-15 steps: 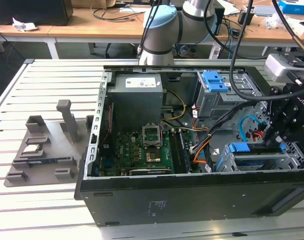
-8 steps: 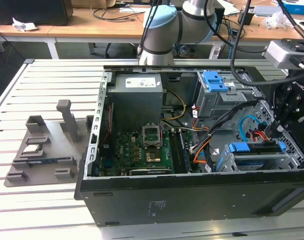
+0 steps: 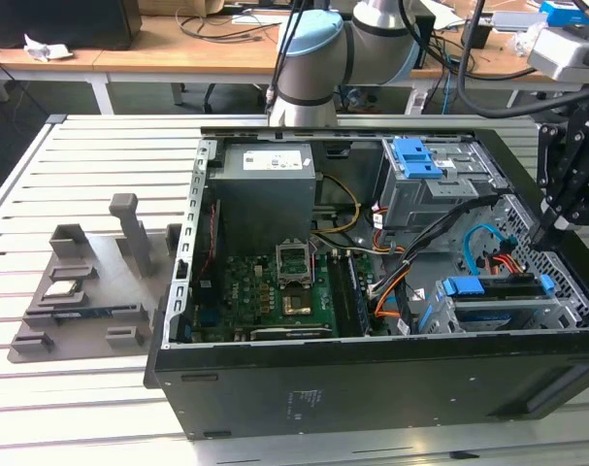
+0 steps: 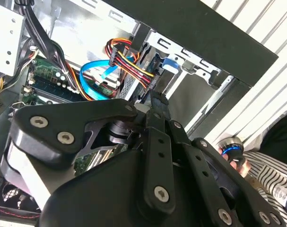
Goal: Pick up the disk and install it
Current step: 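Insert the first disk wire, then insert the second disk wire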
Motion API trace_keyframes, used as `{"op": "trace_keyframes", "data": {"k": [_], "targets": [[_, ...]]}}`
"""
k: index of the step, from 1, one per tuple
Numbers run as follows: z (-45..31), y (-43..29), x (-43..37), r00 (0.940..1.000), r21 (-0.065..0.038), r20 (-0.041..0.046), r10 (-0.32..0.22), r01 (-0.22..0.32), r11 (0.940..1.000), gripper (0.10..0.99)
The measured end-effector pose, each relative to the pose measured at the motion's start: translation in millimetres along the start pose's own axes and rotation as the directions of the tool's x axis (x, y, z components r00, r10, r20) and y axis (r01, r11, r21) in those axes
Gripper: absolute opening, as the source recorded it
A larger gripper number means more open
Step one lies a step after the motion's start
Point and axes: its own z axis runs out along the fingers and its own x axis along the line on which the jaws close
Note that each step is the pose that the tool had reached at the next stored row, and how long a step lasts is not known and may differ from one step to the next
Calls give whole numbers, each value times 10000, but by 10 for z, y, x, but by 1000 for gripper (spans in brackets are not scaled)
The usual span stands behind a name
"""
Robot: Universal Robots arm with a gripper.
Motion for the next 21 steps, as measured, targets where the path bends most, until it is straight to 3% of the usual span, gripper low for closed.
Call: {"op": "trace_keyframes", "data": {"k": [4, 6, 7, 9, 14, 21], "targets": [[-2, 0, 0, 10000, 0, -1, 0, 0, 10000, 106], [-3, 0, 0, 10000, 0, -1, 0, 0, 10000, 235], [-3, 0, 1, 10000, 0, -1, 1, -1, 10000, 235], [-5, 12, -4, 10000, 1, -3, -1, 1, 10000, 361], [52, 178, -22, 10000, -2, 61, -10, 10, 10000, 361], [144, 229, -30, 9999, 14, 62, -151, 151, 9999, 361]]}}
